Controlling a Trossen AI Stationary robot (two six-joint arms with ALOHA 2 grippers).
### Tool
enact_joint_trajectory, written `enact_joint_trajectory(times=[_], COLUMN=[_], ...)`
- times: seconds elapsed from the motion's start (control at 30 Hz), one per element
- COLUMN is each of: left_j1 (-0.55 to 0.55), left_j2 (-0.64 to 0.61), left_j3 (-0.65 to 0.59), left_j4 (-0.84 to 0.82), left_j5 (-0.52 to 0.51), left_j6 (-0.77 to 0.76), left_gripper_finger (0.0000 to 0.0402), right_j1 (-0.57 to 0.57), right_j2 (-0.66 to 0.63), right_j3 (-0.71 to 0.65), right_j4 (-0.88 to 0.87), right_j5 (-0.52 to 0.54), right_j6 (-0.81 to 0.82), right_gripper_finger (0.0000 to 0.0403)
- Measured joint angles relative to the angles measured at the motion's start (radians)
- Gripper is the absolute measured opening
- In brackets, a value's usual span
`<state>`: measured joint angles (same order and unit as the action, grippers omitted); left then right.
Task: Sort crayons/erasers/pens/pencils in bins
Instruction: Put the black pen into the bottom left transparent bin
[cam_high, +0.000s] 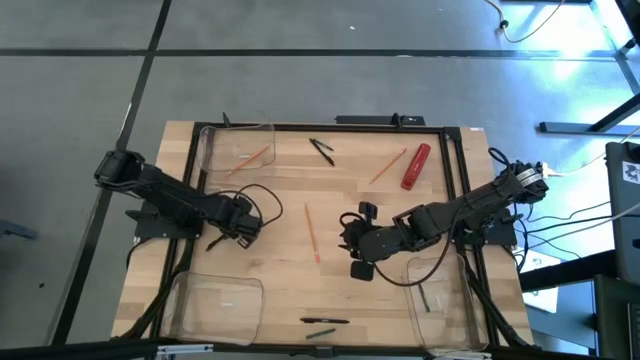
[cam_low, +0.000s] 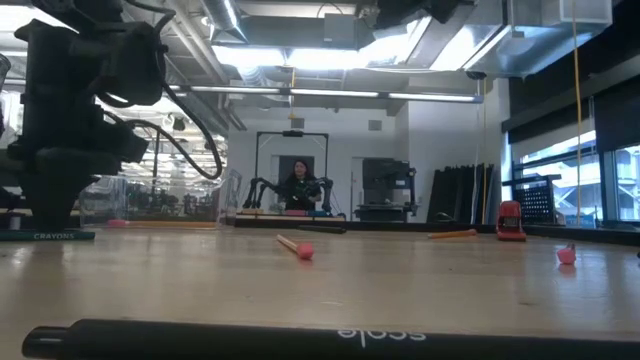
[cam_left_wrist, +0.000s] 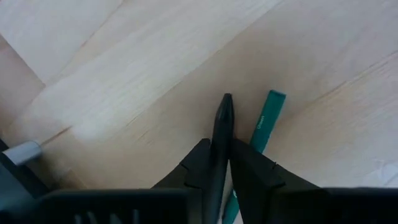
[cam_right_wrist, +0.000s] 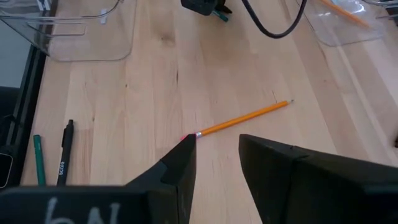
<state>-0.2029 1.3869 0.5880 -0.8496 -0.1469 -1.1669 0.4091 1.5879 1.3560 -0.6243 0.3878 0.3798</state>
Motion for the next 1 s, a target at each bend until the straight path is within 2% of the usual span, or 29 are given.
enact_joint_trajectory(times=[0.17, 0.63, 1.0], left_j1=[0.011, 0.013, 0.021], left_j2=[0.001, -0.015, -0.026], left_j3=[-0.001, 0.006, 0.125], left_j4=[0.009, 0.025, 0.01], left_j5=[-0.01, -0.094, -0.136], left_j6=[0.0, 0.028, 0.171], left_gripper_finger=[0.0009, 0.0006, 0.0005], right_j1=[0.0, 0.0, 0.0], right_j2=[0.0, 0.0, 0.0], right_j3=[0.0, 0.0, 0.0], right_j4=[0.0, -0.001, 0.0], right_j5=[0.0, 0.0, 0.002], right_j6=[0.0, 0.0, 0.003], right_gripper_finger=[0.0124, 0.0124, 0.0124])
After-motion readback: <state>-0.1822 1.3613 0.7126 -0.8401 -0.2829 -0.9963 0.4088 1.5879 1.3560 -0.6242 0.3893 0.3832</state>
